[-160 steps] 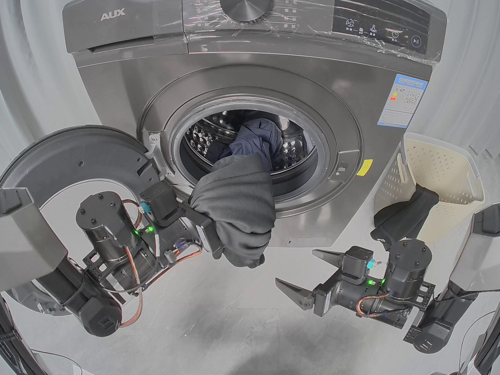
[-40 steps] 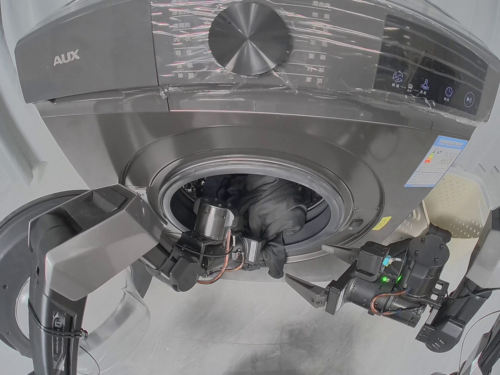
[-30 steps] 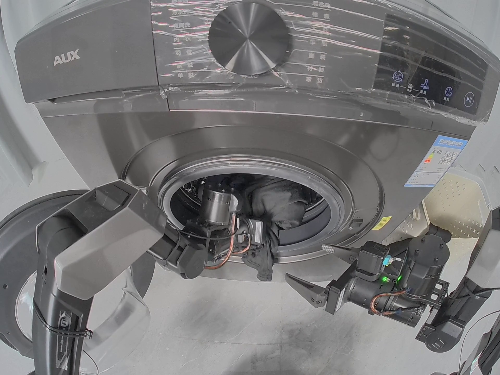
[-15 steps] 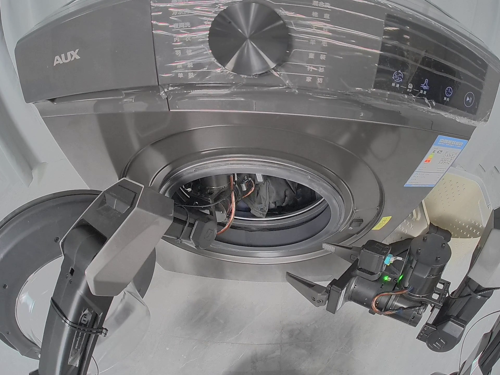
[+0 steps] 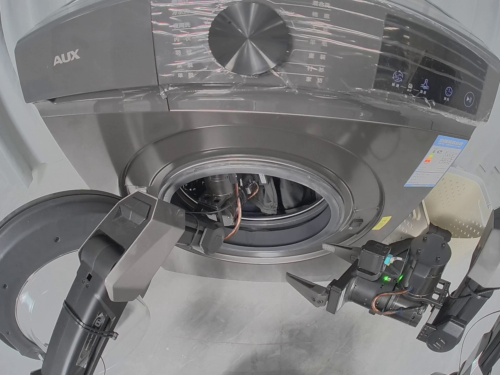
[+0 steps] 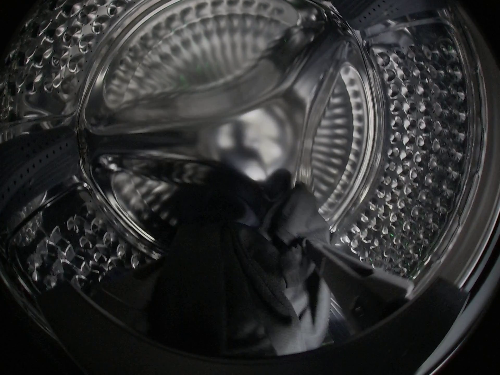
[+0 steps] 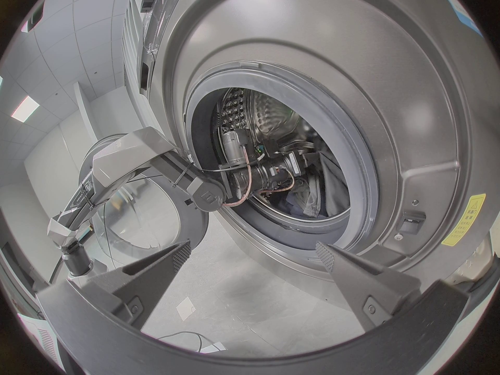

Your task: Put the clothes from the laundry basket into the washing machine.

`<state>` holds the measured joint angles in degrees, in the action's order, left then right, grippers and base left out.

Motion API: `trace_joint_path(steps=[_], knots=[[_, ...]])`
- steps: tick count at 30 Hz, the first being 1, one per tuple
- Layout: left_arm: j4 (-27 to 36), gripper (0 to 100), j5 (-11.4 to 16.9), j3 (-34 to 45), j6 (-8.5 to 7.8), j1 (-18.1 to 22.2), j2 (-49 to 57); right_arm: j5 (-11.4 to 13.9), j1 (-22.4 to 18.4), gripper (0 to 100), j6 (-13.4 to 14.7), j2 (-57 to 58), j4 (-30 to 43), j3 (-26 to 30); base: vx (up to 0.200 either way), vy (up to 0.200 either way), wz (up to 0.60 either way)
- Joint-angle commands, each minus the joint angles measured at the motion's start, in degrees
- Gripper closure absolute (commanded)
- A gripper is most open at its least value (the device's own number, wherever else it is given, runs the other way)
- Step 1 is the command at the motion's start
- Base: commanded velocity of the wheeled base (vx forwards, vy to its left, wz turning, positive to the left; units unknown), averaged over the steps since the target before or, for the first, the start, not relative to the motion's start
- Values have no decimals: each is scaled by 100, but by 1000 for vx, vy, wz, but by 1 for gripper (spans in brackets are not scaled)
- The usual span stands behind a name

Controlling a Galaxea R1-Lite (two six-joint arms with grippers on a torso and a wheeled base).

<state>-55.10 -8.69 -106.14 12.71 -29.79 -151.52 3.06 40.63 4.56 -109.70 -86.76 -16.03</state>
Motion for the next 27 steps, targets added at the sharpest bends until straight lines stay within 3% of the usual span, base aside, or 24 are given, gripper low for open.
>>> trace_joint_path(steps=[1, 8, 12, 13, 14, 17, 27], knots=[[35, 0, 8, 744, -15, -141, 325, 2, -3, 0, 1, 10, 1, 3, 0, 0, 0], [52, 0, 43, 2484, -103, -431, 1406, 2, -11, 0, 1, 54, 1, 56, 0, 0, 0], [-115, 0, 52, 3653, -480, -554, 1994, 2, -11, 0, 1, 89, -8, 100, 0, 0, 0], [-115, 0, 52, 3653, -480, -554, 1994, 2, -11, 0, 1, 89, -8, 100, 0, 0, 0], [-379, 0, 69, 4357, -621, -703, 2337, 2, -11, 0, -8, 177, 1, 206, 0, 0, 0], [-836, 0, 87, 5332, -744, -1002, 2812, -7, -11, 0, -8, 230, -8, 425, 0, 0, 0], [-2602, 0, 157, 7995, -700, -2136, 4121, -7, -73, 0, 1, 1056, 1, 1269, 0, 0, 0]])
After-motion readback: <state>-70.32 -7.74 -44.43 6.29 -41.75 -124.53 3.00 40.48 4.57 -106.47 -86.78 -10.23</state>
